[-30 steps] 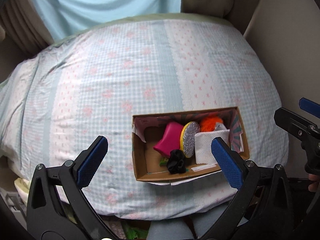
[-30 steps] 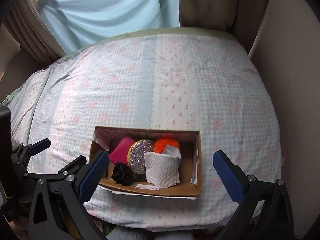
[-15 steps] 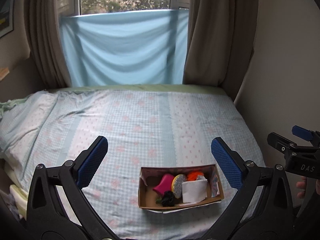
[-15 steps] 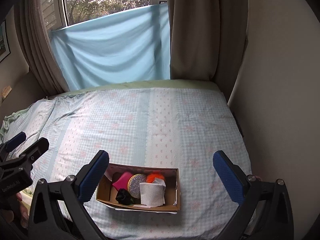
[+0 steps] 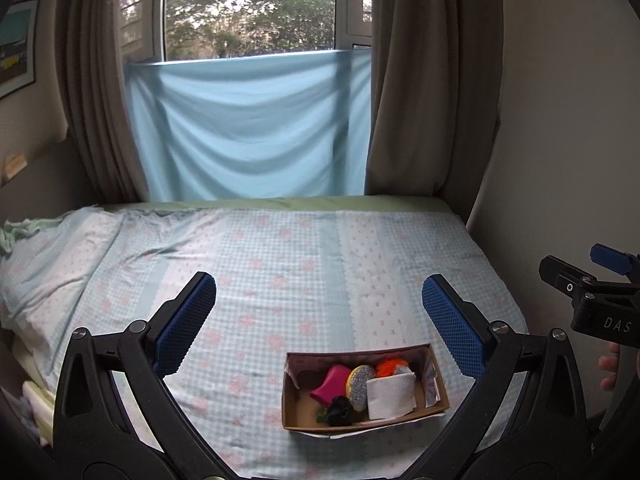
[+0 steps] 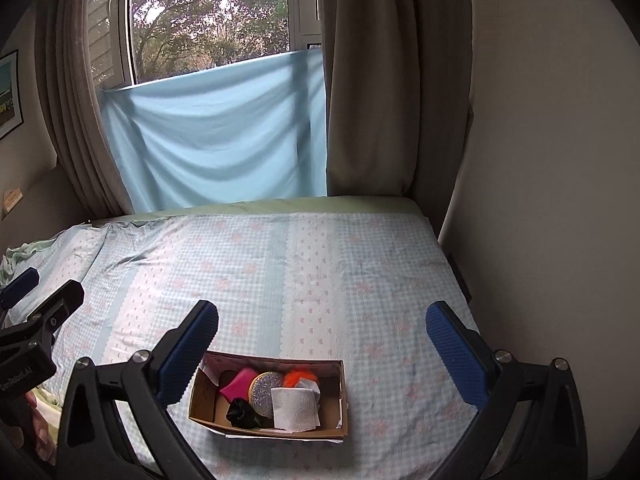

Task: Organize soft objects

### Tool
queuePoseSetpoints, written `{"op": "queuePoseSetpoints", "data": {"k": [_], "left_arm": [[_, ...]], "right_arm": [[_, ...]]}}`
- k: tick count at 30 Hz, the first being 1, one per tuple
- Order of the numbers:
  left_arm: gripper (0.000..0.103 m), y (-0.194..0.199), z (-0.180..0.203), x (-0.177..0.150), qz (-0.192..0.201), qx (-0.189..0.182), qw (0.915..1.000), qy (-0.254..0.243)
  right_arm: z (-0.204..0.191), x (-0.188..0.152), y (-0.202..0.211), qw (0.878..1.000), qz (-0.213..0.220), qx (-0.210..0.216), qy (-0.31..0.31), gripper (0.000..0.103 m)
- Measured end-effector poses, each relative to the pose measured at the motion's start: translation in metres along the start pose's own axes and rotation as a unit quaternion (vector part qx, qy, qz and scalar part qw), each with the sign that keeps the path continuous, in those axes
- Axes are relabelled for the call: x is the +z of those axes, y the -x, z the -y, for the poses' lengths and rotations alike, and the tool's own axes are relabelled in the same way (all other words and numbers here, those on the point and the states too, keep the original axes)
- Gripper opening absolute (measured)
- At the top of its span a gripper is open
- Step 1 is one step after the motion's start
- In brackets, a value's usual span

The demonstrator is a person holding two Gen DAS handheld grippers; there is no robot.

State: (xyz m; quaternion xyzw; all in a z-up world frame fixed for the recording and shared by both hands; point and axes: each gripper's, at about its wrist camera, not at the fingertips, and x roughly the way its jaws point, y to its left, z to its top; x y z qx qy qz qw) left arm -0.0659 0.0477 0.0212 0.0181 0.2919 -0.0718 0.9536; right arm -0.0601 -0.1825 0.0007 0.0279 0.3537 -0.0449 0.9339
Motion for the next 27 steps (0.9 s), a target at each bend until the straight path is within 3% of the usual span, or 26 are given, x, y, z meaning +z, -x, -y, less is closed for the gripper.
{"op": "queuePoseSetpoints", "data": {"k": [27], "left_arm": [[0.103,0.0019,-0.0037,-0.0005,0.004,0.002,1.0000,-0.005]], "right_arm": [[-0.0013,0.0001,0.0075,1.000,0.011,-0.024,-0.001,0.103]]}}
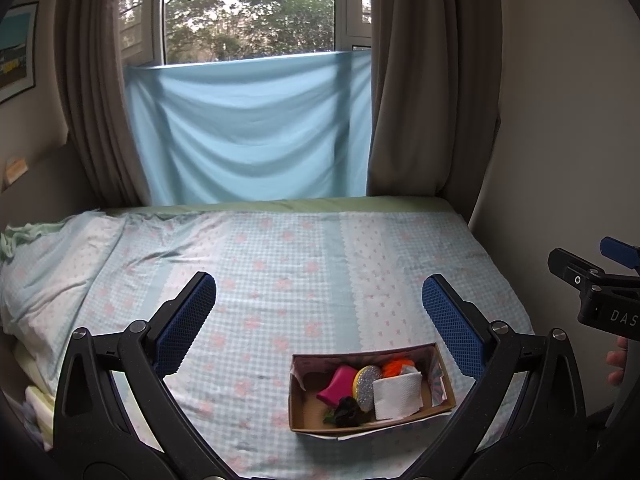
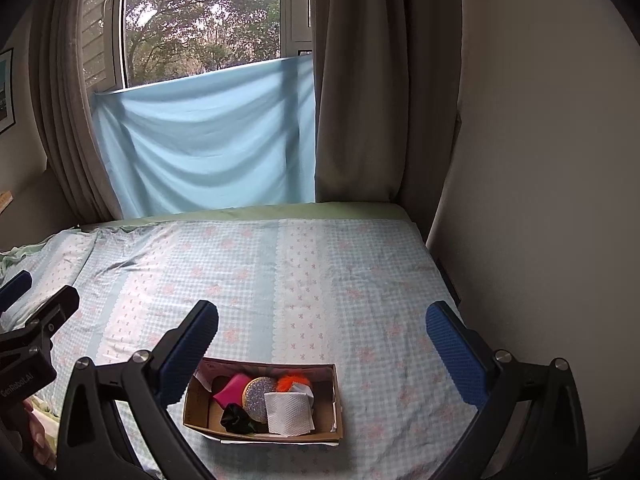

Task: Organize soft objects

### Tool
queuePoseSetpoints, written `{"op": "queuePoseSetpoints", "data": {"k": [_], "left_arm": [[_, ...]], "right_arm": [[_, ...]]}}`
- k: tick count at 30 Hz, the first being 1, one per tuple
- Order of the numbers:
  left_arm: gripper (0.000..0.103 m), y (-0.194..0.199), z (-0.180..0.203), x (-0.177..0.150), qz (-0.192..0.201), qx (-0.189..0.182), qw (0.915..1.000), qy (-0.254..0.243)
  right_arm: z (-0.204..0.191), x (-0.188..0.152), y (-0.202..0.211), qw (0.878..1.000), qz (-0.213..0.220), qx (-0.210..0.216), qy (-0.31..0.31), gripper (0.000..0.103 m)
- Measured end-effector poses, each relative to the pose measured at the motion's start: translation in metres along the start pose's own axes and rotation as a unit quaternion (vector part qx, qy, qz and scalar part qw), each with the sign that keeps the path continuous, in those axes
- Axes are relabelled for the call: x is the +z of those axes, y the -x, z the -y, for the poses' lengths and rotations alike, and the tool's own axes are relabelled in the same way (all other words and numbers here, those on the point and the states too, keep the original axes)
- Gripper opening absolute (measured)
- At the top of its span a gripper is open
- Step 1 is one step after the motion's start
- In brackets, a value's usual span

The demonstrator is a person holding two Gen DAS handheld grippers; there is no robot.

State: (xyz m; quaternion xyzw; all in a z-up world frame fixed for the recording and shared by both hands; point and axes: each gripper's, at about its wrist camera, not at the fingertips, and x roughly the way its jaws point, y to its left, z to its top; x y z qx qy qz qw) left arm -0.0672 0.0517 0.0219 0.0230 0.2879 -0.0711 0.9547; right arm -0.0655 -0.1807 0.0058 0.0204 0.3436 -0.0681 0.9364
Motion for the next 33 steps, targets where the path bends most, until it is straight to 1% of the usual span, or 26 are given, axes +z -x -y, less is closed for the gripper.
{"op": "queuePoseSetpoints", "data": {"k": [15,33], "left_arm": [[0.103,-0.0008,-0.0007,-0.0005,-0.003,0.001,1.0000,0.004],[0.103,0.0031,0.0034,-0.0021,0.004,0.005,1.0000,0.000]], "right_arm": [[-0.0017,-0.0003,0.0009,1.000,0.000,-0.003,0.001,0.103],[0.0018,0.0009,0.0013,1.000,0.004,-0.002,0.004,0.103]]}}
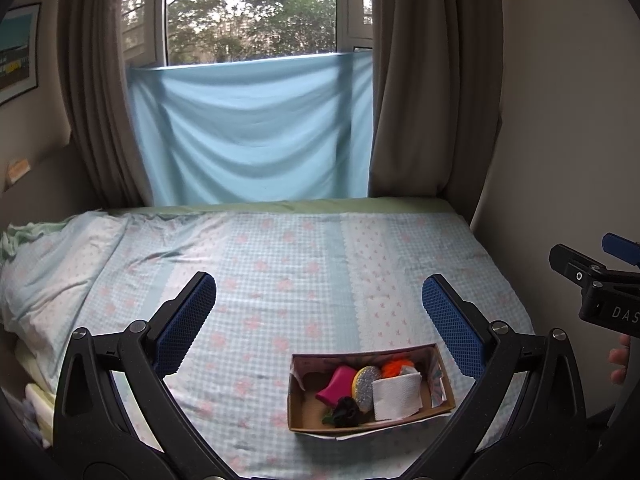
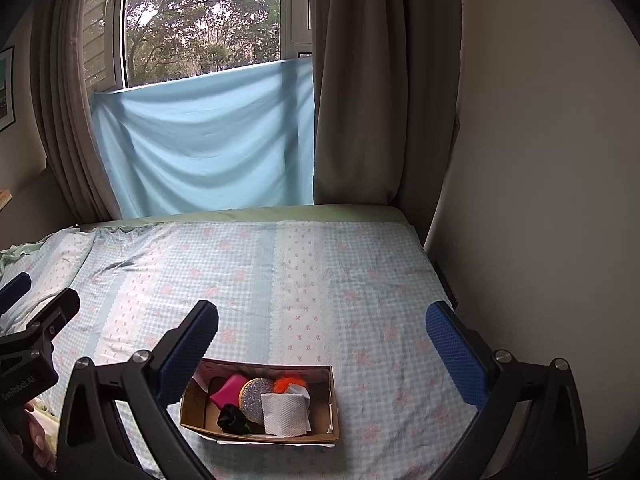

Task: Organize soft objects

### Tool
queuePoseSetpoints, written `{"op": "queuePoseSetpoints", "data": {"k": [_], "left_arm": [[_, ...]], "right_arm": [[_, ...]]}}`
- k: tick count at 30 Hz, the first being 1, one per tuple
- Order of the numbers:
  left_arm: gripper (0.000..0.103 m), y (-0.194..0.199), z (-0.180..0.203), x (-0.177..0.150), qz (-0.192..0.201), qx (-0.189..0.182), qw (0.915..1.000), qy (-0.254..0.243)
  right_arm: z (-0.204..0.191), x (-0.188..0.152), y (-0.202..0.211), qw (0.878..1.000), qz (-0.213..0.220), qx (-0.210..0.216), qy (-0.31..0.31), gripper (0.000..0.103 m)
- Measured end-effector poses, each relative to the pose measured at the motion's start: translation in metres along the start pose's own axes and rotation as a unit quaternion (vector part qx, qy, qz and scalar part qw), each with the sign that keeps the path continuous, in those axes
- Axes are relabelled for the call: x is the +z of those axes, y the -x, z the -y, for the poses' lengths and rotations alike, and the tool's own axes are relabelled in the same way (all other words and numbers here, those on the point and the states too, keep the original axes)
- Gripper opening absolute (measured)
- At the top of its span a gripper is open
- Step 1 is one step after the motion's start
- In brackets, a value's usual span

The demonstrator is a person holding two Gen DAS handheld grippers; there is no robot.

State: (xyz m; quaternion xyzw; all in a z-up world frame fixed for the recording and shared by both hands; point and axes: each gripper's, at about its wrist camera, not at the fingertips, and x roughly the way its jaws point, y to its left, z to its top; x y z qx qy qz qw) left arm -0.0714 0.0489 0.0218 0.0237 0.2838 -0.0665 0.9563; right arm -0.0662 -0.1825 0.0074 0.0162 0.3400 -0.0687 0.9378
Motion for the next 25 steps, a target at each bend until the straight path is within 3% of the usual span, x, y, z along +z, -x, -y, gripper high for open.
{"op": "queuePoseSetpoints", "data": {"k": [10,14,25], "left_arm": [[0.103,0.003,0.003,0.002,0.007,0.006,1.0000,-0.001],[0.103,0.003,0.006,0.003,0.014,0.031,0.9994,-0.007],[0.103,0.006,0.011,0.004,0.039,0.035,0.9985,-0.016]], "right_arm": [[0.004,0.001,0.000,1.000,0.004,0.001,0.005,0.103],[0.005,0.002,0.001,1.000,0.006,0.001,0.006,0.103],[0.008,0.003,-0.003,1.000,0.003,0.003,0.007,0.103]]}}
